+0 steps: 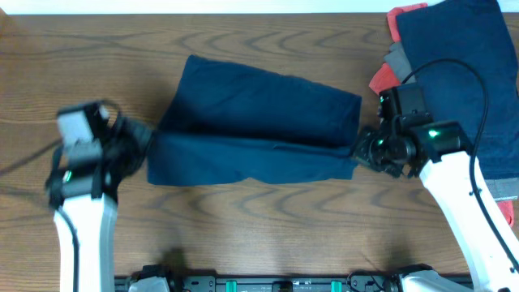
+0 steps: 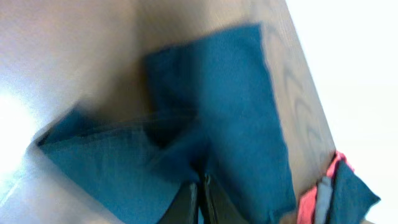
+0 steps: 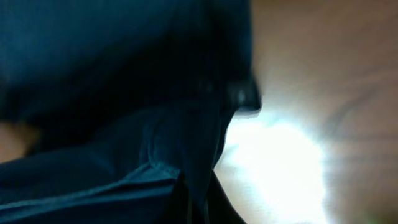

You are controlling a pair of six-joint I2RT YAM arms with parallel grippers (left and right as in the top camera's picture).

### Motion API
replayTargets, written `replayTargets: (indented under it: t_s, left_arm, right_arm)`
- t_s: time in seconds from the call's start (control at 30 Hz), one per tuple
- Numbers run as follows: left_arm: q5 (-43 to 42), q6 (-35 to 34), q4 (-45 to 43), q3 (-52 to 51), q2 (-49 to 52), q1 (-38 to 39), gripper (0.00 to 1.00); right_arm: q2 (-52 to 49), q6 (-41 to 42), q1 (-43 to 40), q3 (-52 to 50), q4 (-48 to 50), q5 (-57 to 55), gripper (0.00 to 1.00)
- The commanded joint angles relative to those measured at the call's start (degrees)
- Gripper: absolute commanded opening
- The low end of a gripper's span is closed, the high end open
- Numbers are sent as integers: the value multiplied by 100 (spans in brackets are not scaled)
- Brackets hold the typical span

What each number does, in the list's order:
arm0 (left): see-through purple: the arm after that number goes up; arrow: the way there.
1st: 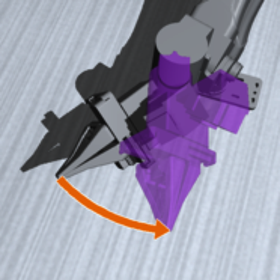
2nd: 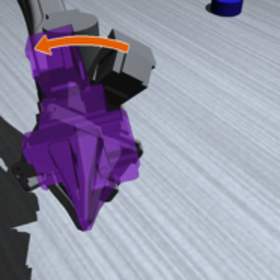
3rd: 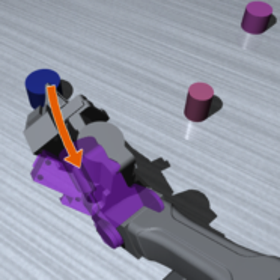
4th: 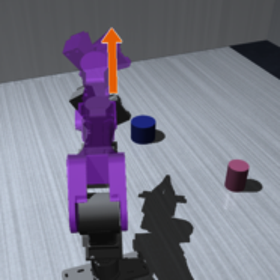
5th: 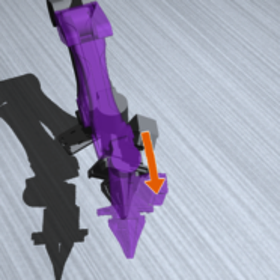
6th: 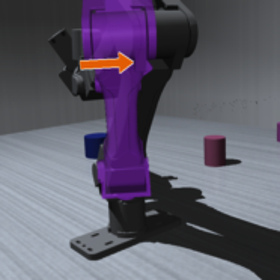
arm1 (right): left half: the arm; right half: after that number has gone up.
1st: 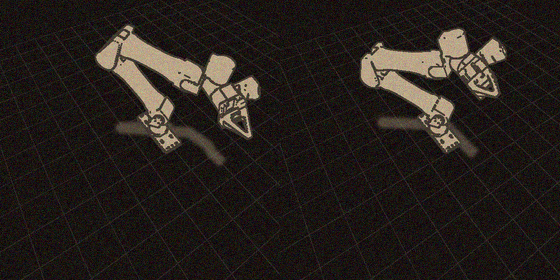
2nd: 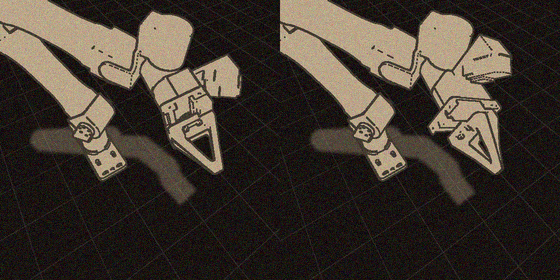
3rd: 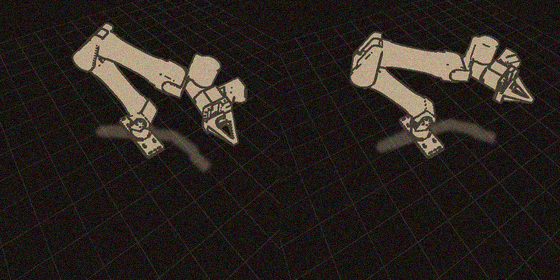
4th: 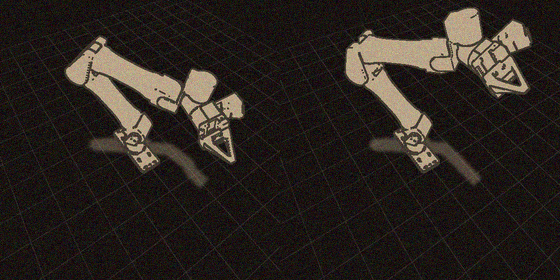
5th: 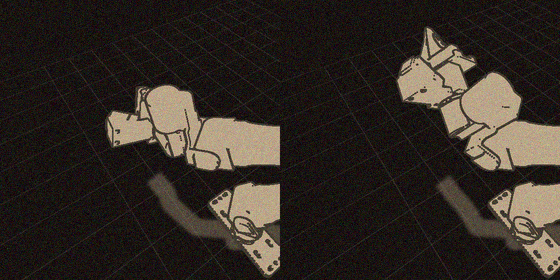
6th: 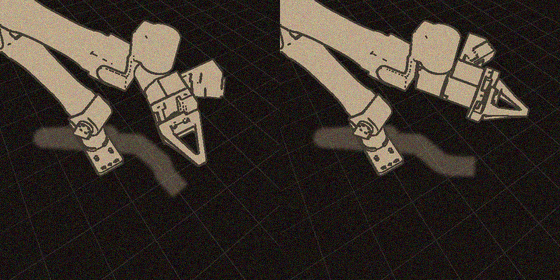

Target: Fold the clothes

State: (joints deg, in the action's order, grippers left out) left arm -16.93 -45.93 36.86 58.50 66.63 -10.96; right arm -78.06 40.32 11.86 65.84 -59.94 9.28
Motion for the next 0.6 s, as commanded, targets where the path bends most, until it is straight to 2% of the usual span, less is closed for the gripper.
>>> replayTargets:
  t_s: [0.0,0.13,0.3,0.47,0.57]
  left_arm:
    - [708,131,-765,127,664,221,6]
    - [708,129,-2006,127,1388,614,6]
    - [713,131,-3174,127,1825,935,6]
    - [861,264,-3259,127,1930,1119,6]
    - [970,758,-3141,127,1993,1237,6]
  right_arm:
    - [-240,-175,-413,26,293,-1099,1]
    - [-575,-315,-564,26,1001,-1104,1]
    - [-1005,-417,-579,26,1875,-1102,1]
    - [-1209,-509,-581,26,1989,-1156,1]
    - [-1261,-656,-586,26,2011,-1209,1]
